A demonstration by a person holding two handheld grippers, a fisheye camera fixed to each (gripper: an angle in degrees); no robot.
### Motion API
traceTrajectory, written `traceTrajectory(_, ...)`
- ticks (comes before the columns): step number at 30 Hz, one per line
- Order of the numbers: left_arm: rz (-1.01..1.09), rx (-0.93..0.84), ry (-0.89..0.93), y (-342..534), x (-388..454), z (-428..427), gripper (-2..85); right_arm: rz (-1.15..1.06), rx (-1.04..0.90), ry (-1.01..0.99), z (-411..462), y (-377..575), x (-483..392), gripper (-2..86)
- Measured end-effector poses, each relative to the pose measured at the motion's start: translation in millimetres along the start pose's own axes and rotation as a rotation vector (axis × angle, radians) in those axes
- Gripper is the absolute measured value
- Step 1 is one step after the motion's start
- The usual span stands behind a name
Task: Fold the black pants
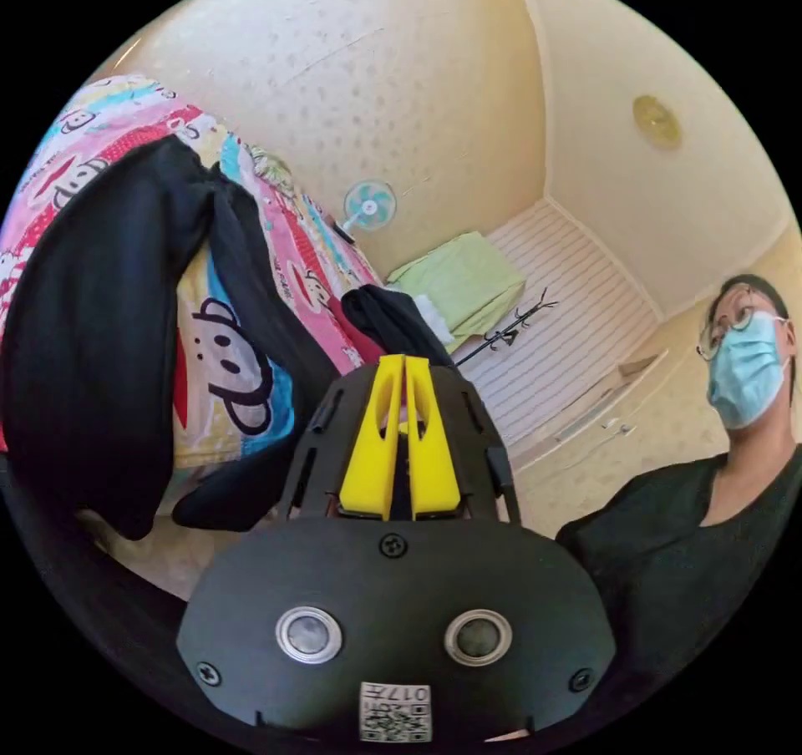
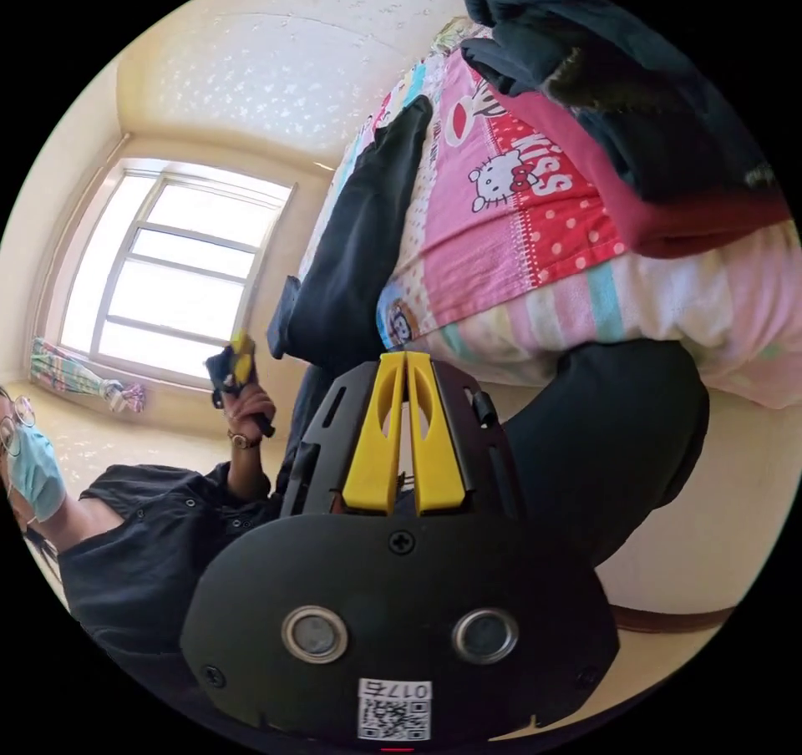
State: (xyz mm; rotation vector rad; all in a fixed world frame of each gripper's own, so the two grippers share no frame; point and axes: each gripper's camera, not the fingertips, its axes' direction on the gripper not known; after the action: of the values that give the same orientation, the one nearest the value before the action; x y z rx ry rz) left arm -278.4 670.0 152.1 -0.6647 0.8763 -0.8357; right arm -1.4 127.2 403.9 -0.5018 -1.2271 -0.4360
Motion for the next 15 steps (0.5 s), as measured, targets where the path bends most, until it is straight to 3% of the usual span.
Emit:
traceTrajectory(2,0.039,-0.151,-0.332,-3,13,-9,-0.5,-0.013,-0.017,0.106,6,-5,-15,0.5)
traceTrajectory(5,-0.001,-0.357,-0.686,5,2,5,-0.4,-0.057,-0.045,0.192,25,-18,-40,0.5)
traceTrajectory(8,-0.036,-0.438,-0.704,11,-3,22,0.1,-0.108,-0.09,0.232,51,-33,-67,0.7)
traceTrajectory(13,0.04,-0.413,-0.704,-6,21,42,1.7,-0.265,-0.141,0.413,76,-70,-121,1.3)
traceTrajectory(15,0.077,-0.431,-0.696,-17,28,55,3.0,-0.277,-0.263,0.453,95,-95,-128,2.1)
